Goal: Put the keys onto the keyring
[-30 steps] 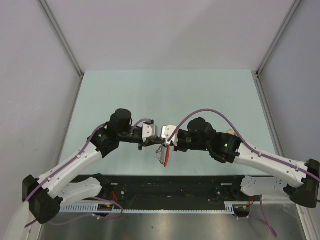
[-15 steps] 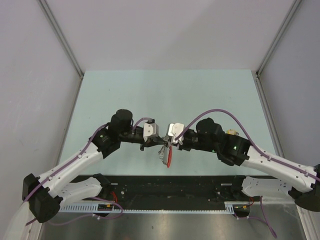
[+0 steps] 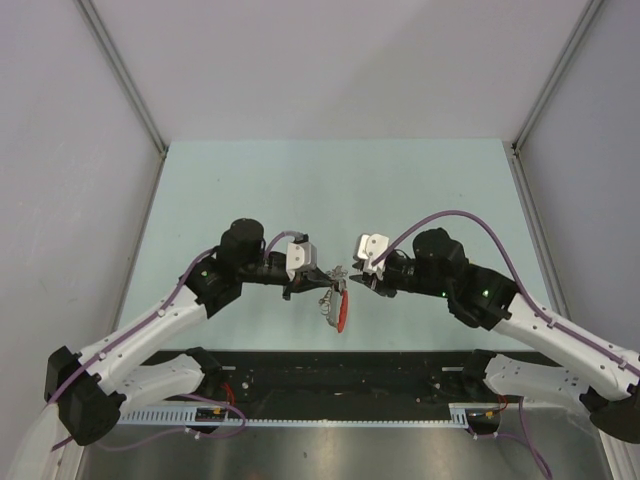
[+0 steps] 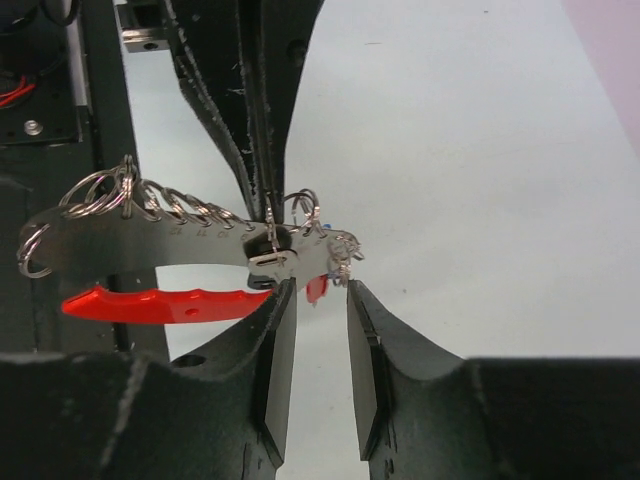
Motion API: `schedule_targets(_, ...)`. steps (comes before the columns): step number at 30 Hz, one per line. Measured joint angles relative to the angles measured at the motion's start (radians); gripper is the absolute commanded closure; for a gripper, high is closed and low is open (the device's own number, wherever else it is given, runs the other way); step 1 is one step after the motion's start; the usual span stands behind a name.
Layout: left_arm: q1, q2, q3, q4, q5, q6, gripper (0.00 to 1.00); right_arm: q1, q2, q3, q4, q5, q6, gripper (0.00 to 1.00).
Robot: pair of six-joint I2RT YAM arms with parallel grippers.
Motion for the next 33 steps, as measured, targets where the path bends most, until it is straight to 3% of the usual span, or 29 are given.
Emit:
schedule_targets(20,0.0,0.0,-0.007,0.024,0.014,-0.01,1.0,-0.084,0.054,-0.064,0.09,-0.246,0.006,0.69)
schedule_targets(33,0.0,0.0,-0.007,0.025,0.015,-0.017,1.0,-0.085,0.076,-0.064,0.101,-0.285,0.006,0.89)
